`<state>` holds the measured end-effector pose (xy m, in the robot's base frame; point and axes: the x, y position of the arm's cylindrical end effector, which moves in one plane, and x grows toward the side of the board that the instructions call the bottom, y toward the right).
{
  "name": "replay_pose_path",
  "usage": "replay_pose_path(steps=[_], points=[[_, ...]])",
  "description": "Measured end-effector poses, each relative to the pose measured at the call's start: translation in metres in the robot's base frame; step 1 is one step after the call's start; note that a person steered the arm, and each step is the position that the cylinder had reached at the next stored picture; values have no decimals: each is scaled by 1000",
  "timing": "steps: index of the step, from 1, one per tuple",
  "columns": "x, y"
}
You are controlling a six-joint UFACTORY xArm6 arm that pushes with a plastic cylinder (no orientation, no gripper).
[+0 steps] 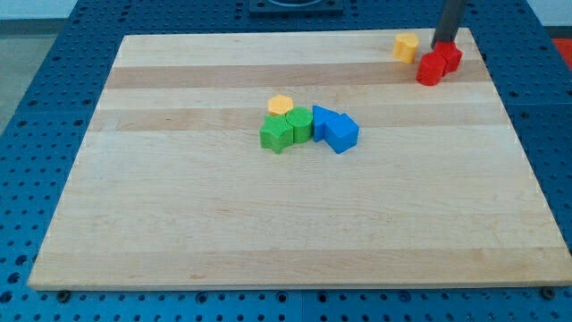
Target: Move the yellow heart close to the yellow hexagon
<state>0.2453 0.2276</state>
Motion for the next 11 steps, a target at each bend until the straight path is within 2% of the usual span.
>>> replay_pose_path(steps=[3,7,11], points=[[1,-21],[-24,-101],[51,-205]])
